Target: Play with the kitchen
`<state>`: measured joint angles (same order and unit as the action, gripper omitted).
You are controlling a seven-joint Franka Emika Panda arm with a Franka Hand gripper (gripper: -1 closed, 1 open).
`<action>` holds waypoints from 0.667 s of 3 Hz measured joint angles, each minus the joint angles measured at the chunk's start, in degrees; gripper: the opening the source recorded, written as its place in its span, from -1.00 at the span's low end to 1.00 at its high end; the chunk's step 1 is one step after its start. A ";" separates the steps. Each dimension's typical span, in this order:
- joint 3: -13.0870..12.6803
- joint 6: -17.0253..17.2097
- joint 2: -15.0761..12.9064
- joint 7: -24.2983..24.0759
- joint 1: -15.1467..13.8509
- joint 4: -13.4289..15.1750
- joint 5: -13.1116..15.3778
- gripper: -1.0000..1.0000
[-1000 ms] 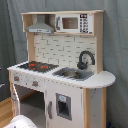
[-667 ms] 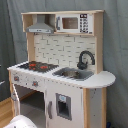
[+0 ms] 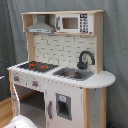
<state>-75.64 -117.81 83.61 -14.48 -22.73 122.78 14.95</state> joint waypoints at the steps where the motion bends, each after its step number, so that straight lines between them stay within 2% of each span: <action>1: 1.62 -0.12 -0.52 6.95 0.25 0.25 -0.54 1.00; 2: 2.92 -0.13 -1.12 13.21 0.48 0.81 -1.27 1.00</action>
<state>-72.72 -117.95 82.49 -1.27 -22.25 123.59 13.69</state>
